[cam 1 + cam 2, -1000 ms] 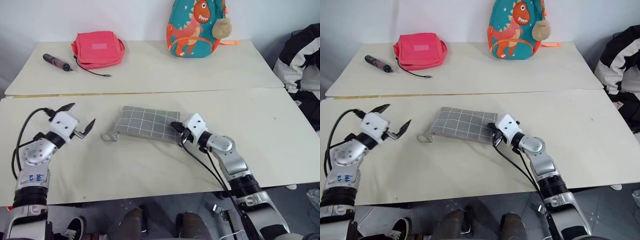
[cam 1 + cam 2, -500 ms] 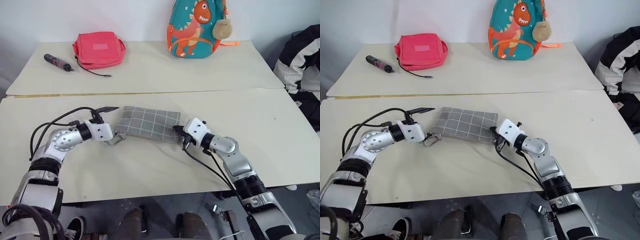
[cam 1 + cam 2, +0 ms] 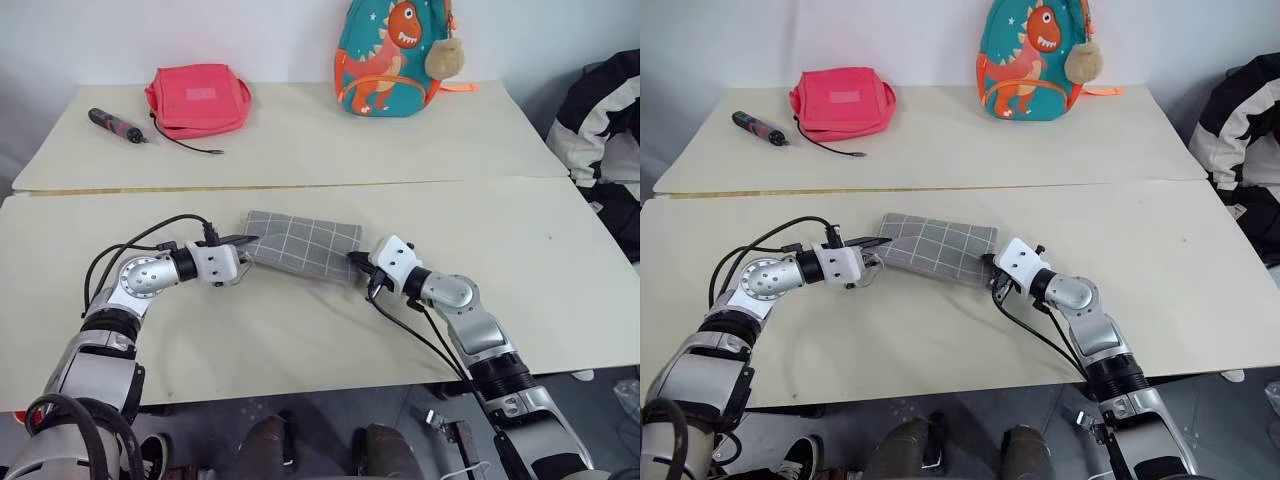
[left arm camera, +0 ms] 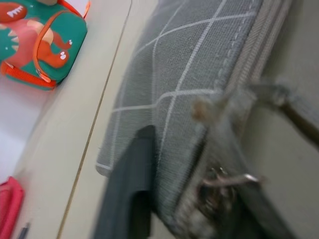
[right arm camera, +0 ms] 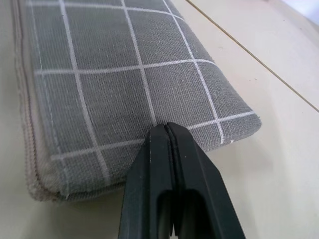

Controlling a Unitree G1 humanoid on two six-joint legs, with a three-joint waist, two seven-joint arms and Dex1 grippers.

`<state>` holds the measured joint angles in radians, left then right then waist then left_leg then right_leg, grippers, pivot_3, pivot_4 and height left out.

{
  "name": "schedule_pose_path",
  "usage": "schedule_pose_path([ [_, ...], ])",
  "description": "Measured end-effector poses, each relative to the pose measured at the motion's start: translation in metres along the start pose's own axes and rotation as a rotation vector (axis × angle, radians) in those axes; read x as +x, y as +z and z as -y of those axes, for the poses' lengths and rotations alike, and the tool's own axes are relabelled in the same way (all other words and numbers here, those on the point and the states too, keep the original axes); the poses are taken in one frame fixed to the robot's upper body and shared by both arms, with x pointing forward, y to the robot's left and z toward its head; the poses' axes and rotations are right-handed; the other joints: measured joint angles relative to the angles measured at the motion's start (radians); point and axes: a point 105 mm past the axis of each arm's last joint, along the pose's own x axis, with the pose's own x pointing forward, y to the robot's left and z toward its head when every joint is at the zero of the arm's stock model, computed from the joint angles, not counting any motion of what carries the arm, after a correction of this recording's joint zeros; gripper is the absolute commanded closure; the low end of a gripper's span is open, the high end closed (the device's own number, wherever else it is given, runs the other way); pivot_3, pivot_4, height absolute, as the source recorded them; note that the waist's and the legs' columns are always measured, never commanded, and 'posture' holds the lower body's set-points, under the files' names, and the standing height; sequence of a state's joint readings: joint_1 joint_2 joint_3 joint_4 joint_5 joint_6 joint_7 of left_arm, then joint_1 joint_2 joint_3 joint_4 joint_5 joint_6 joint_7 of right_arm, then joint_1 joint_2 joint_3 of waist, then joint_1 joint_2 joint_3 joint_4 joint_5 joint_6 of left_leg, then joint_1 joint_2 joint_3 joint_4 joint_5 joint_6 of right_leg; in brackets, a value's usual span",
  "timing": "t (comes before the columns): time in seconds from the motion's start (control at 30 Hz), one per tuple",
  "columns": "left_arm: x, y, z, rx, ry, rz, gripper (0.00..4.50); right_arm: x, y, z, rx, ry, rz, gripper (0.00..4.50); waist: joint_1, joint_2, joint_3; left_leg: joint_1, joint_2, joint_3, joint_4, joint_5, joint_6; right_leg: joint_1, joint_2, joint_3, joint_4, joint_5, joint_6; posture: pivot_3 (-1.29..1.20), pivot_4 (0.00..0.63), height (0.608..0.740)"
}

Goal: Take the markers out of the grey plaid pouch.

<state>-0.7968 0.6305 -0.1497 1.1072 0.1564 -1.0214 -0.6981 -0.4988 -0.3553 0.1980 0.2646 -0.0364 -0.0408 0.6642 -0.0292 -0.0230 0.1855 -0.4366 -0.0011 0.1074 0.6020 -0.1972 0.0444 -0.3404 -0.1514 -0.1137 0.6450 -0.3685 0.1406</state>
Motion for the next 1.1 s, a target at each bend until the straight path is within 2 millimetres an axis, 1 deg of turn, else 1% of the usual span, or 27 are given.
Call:
schedule_pose_path([
  [0.1,-0.003,-0.001,0.0,-0.061,0.011,0.002,4.49,0.0,0.003,0.002,0.01,-0.006,0.013,4.5,-0.001,0.0,0.0,0.0,0.0,0.0,0.0,0.0,0.0,0.0,0.0,0.0,0.0,0.0,0.0,0.0,0.15,0.74],
  [0.2,-0.005,-0.002,0.003,-0.131,0.032,-0.004,4.5,-0.002,0.012,0.011,0.051,-0.023,0.042,3.93,-0.002,0.0,0.0,0.0,0.0,-0.001,0.001,0.0,0.0,0.0,0.0,0.0,0.001,0.0,0.0,0.0,0.15,0.74],
  [0.3,-0.004,-0.002,0.004,-0.17,0.056,-0.059,4.5,-0.007,0.031,0.025,0.06,-0.042,0.086,2.95,-0.001,0.0,0.0,-0.001,0.0,-0.001,0.002,0.0,0.0,0.0,0.0,0.001,0.001,0.0,0.0,0.0,0.15,0.74],
  [0.37,-0.004,-0.001,0.004,-0.19,0.086,-0.116,4.5,-0.011,0.046,0.03,0.094,-0.037,0.12,2.27,-0.001,0.0,0.0,-0.001,0.0,-0.001,0.001,0.0,0.001,0.0,0.0,0.001,0.001,0.0,0.0,0.0,0.15,0.74],
  [0.43,-0.002,0.003,0.004,-0.197,0.13,-0.18,4.5,-0.017,0.065,0.024,0.139,0.039,0.159,1.59,0.002,0.0,0.0,-0.001,0.0,-0.003,0.002,-0.001,0.001,0.0,0.001,0.002,0.002,0.0,0.0,0.0,0.15,0.74],
  [0.47,0.0,0.005,0.005,-0.19,0.15,-0.211,4.5,-0.02,0.075,0.018,0.162,0.095,0.182,1.28,0.003,0.0,0.0,-0.002,0.0,-0.003,0.002,-0.001,0.001,0.0,0.001,0.003,0.002,0.0,0.0,0.0,0.15,0.74],
  [0.53,0.008,0.014,0.007,-0.156,0.18,-0.27,4.5,-0.027,0.093,-0.005,0.257,0.235,0.238,1.28,0.007,0.0,0.0,-0.001,0.0,-0.005,0.002,-0.001,0.001,0.002,0.001,0.003,0.001,0.0,0.0,0.0,0.15,0.74],
  [0.57,0.012,0.017,0.009,-0.162,0.198,-0.286,4.5,-0.031,0.098,-0.017,0.287,0.299,0.252,1.28,0.01,0.0,0.0,-0.002,-0.001,-0.005,0.002,-0.001,0.001,0.002,0.001,0.003,0.0,0.0,0.0,0.0,0.15,0.74],
  [0.63,0.022,0.025,0.013,-0.185,0.221,-0.311,4.5,-0.034,0.098,-0.038,0.329,0.397,0.241,1.28,0.019,0.0,0.0,-0.002,-0.001,-0.004,0.002,-0.002,0.001,0.002,0.0,0.003,-0.001,0.0,0.0,0.0,0.15,0.74],
  [0.7,0.03,0.029,0.016,-0.224,0.243,-0.332,4.5,-0.034,0.083,-0.053,0.345,0.44,0.165,1.28,0.03,0.0,0.0,-0.002,-0.001,-0.003,0.003,-0.002,0.001,0.002,0.0,0.004,-0.001,0.0,0.0,0.0,0.15,0.74],
  [0.77,0.036,0.032,0.018,-0.272,0.264,-0.352,4.5,-0.032,0.061,-0.064,0.343,0.441,0.081,1.28,0.035,0.0,0.0,-0.002,-0.001,-0.003,0.004,-0.002,0.001,0.002,-0.001,0.004,-0.002,0.0,0.0,0.0,0.15,0.74],
  [0.8,0.04,0.035,0.02,-0.303,0.27,-0.355,4.5,-0.028,0.045,-0.069,0.37,0.417,0.028,1.28,0.037,0.0,0.0,-0.002,-0.001,-0.003,0.004,-0.003,-0.001,0.002,-0.001,0.004,-0.003,0.0,0.0,0.0,0.15,0.74],
  [0.83,0.043,0.038,0.022,-0.327,0.27,-0.355,4.5,-0.025,0.031,-0.074,0.398,0.394,-0.013,1.28,0.036,0.0,0.0,-0.003,-0.001,-0.003,0.003,-0.003,-0.001,0.001,0.0,0.004,-0.002,0.0,0.0,0.0,0.15,0.74],
  [0.87,0.045,0.04,0.023,-0.336,0.265,-0.356,4.5,-0.022,0.024,-0.077,0.4,0.377,-0.032,1.28,0.035,0.0,0.0,-0.003,-0.001,-0.002,0.003,-0.002,0.0,0.0,0.0,0.004,-0.001,0.0,0.0,0.0,0.15,0.74],
  [0.9,0.046,0.041,0.024,-0.344,0.262,-0.36,4.5,-0.017,0.021,-0.079,0.381,0.355,-0.033,1.28,0.032,0.0,0.0,-0.003,-0.001,-0.002,0.003,-0.002,0.0,0.001,0.0,0.004,-0.001,0.0,0.0,0.0,0.15,0.74],
  [1.0,0.047,0.044,0.023,-0.369,0.267,-0.358,4.5,0.001,0.024,-0.076,0.393,0.252,-0.002,1.28,0.026,0.0,0.0,-0.003,0.001,-0.002,0.003,-0.001,-0.001,0.001,0.002,0.004,-0.001,0.0,0.0,0.0,0.15,0.74],
  [1.1,0.051,0.048,0.024,-0.368,0.248,-0.345,4.5,0.017,0.037,-0.077,0.438,0.206,0.051,1.28,0.026,0.0,0.0,-0.003,0.001,-0.003,0.003,-0.001,-0.001,0.0,0.002,0.004,-0.001,0.0,0.0,0.0,0.15,0.74],
])
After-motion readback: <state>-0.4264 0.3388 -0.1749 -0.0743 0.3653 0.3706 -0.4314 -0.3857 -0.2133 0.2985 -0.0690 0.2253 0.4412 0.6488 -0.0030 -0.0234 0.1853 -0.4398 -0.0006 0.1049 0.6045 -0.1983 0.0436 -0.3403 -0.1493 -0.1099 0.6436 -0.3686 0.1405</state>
